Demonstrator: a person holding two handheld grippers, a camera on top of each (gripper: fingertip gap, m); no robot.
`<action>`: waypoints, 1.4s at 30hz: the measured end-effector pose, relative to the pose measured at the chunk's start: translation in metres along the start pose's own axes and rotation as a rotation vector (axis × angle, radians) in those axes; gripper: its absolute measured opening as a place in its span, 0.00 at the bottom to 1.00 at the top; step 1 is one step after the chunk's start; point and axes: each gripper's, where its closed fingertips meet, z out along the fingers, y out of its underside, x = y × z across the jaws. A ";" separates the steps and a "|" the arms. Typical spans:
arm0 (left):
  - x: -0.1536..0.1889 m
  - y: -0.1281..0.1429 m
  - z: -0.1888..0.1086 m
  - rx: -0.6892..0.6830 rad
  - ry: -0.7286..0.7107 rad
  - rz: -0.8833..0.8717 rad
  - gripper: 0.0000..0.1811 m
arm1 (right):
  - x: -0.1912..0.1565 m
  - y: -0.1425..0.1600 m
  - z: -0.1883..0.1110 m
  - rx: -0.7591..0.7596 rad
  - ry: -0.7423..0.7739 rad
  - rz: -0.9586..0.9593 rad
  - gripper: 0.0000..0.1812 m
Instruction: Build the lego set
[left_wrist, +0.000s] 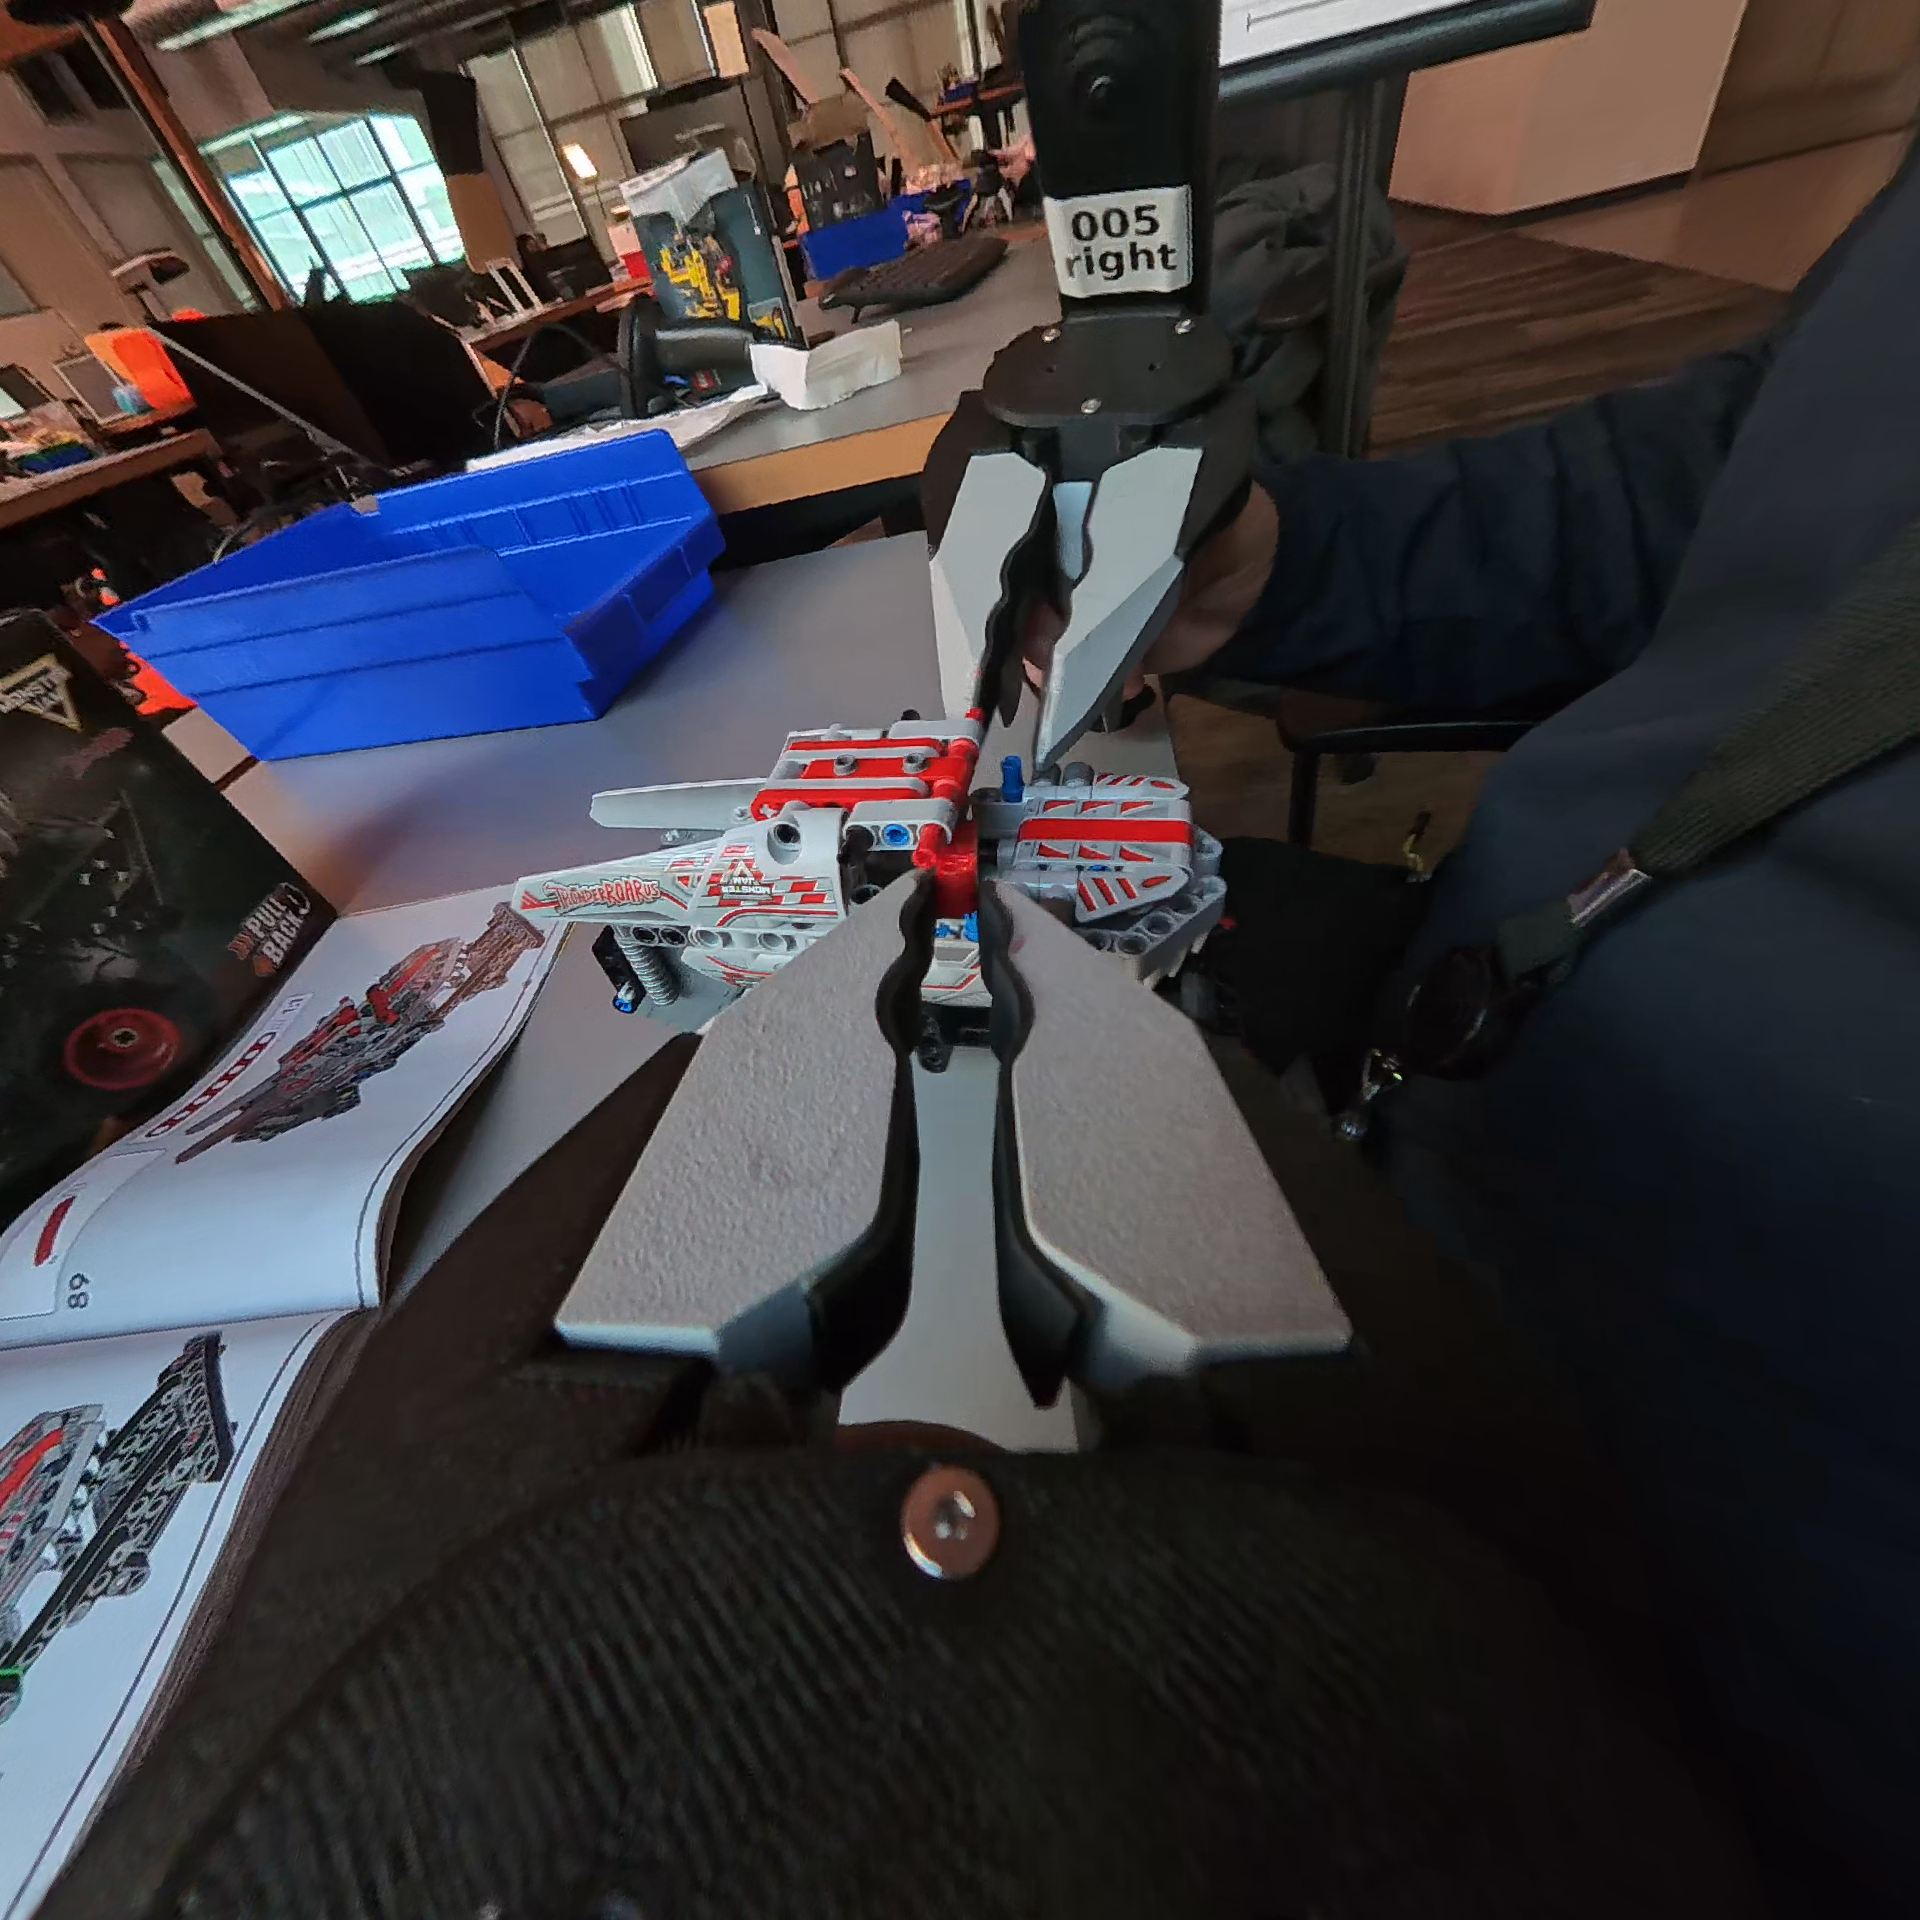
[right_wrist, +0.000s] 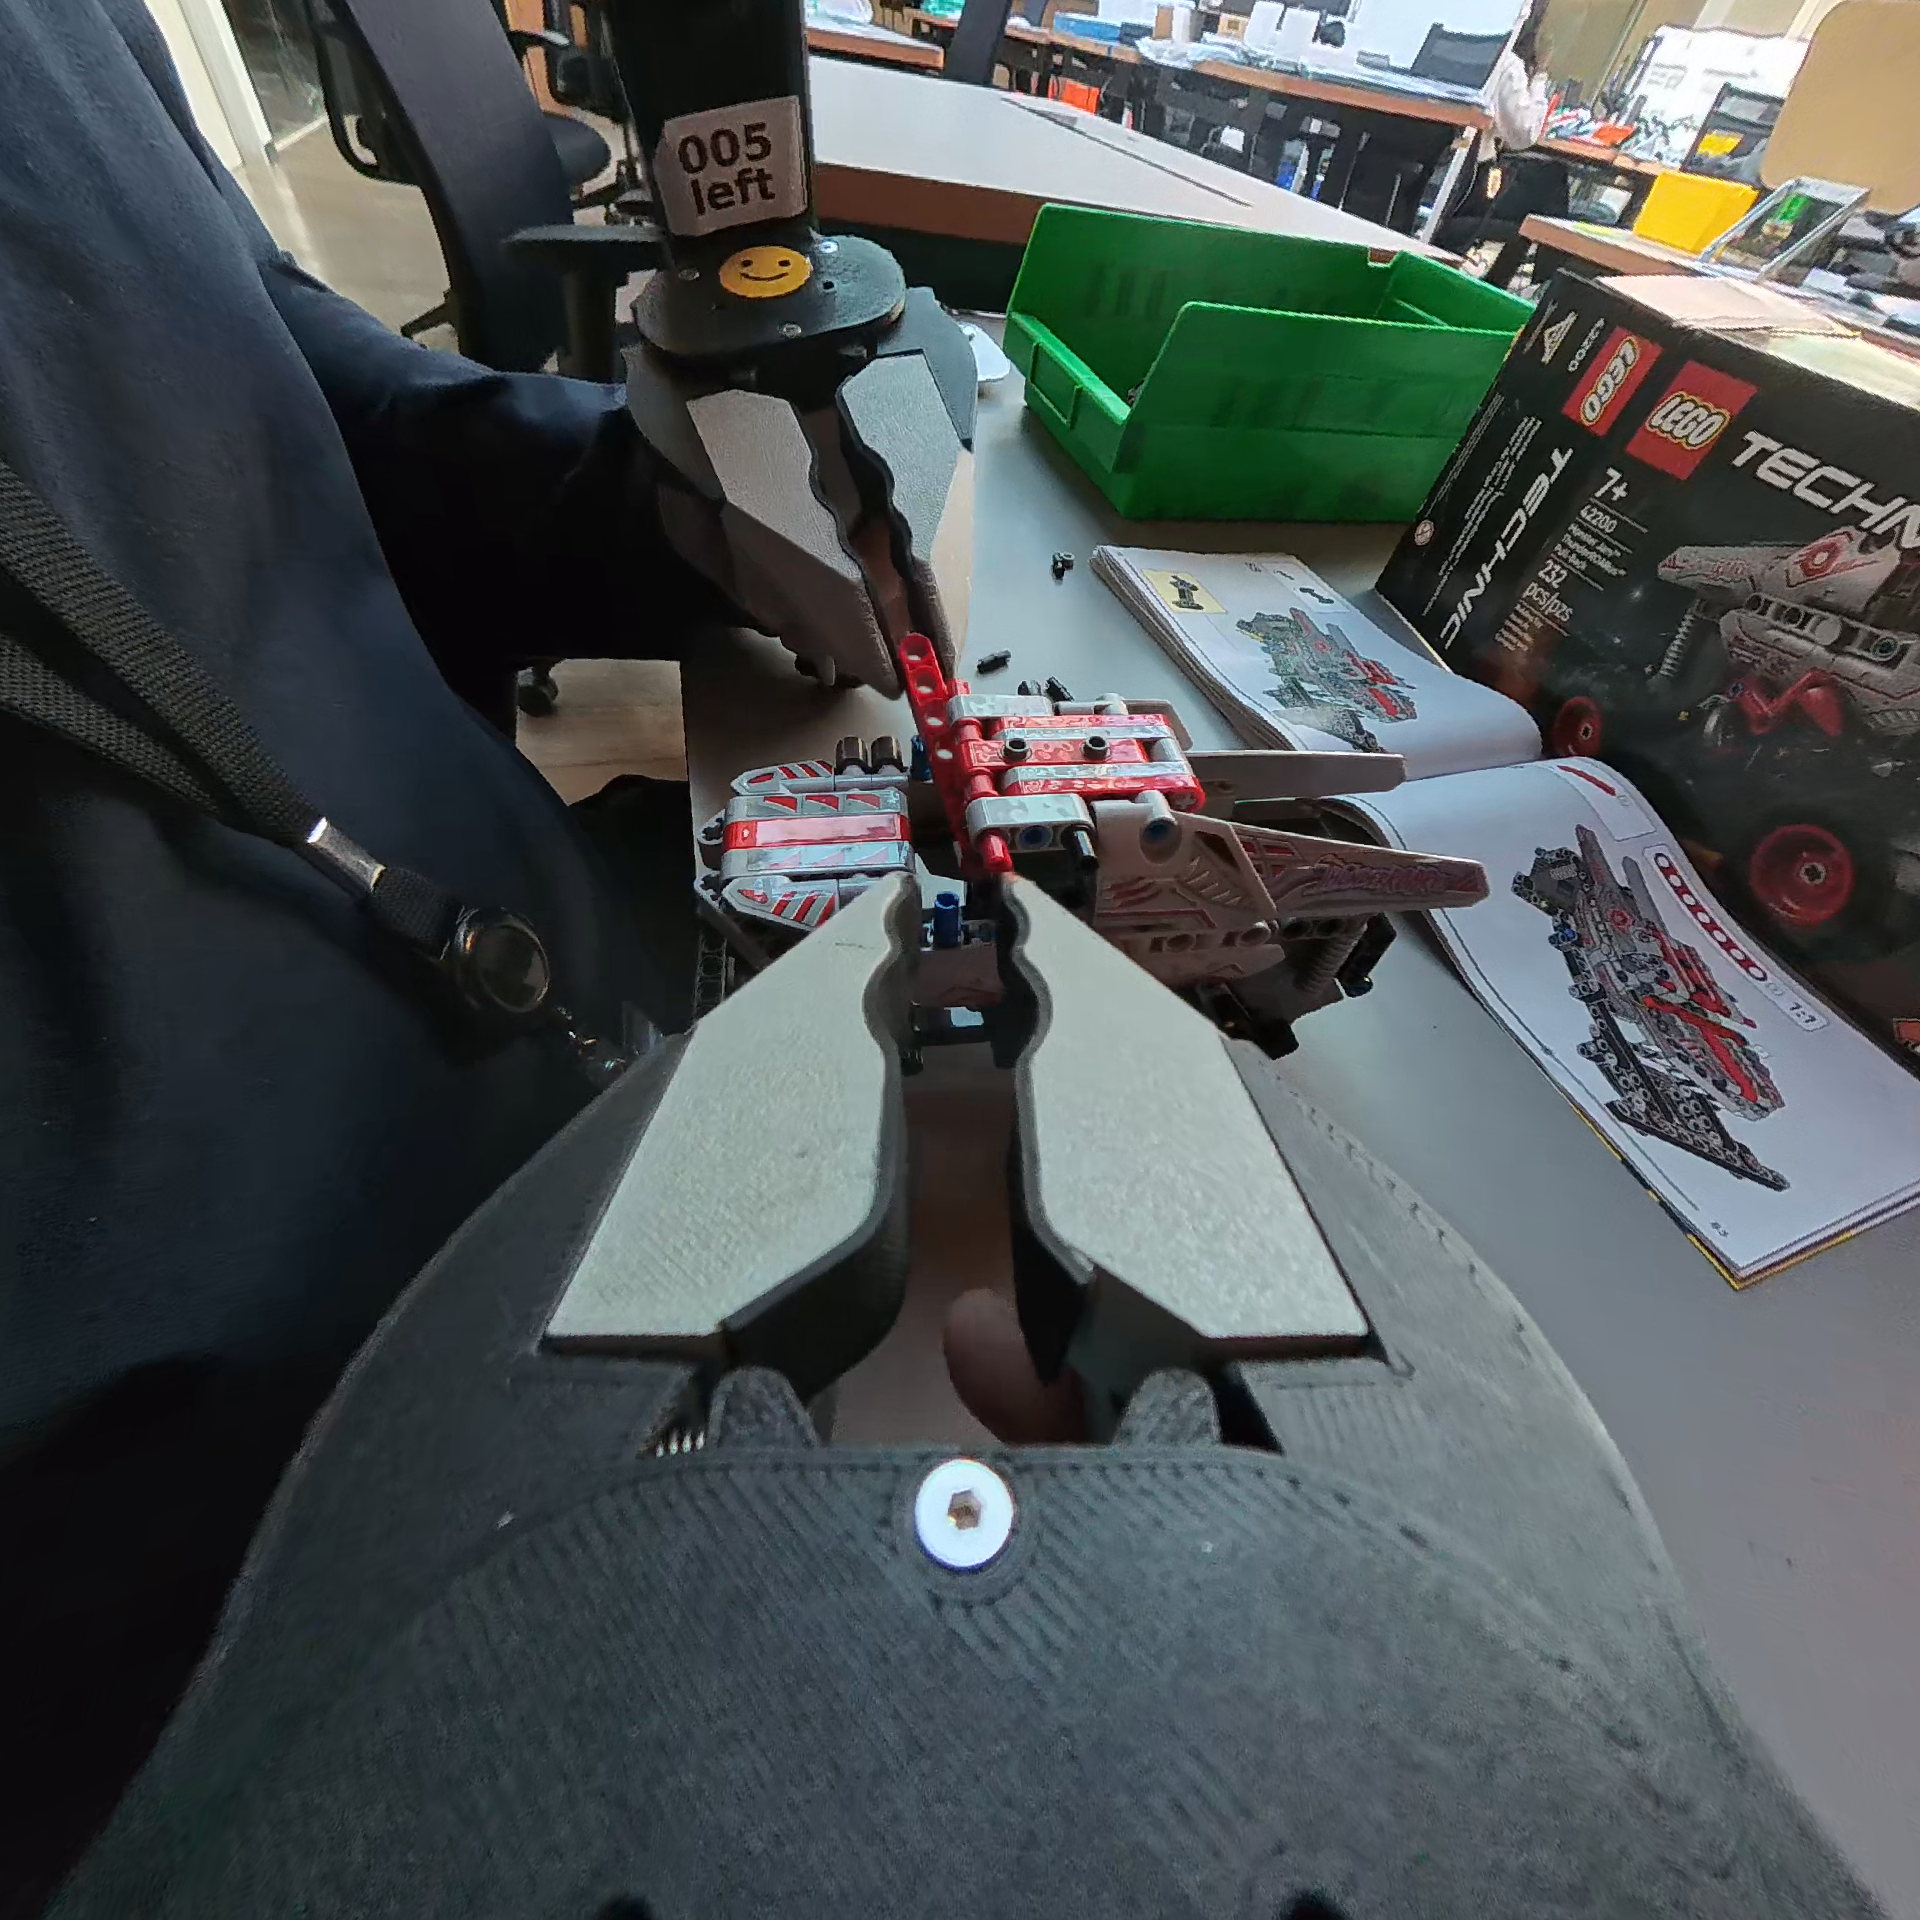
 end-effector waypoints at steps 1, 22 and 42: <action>0.000 -0.001 -0.002 0.007 0.006 -0.003 0.02 | 0.000 -0.001 -0.001 0.005 0.000 0.004 0.07; 0.001 0.001 -0.029 0.031 0.035 0.058 0.03 | -0.009 -0.023 -0.001 0.042 -0.007 -0.018 0.09; 0.009 -0.029 -0.030 0.178 0.085 0.009 0.02 | -0.019 -0.041 0.029 -0.088 0.008 -0.118 0.07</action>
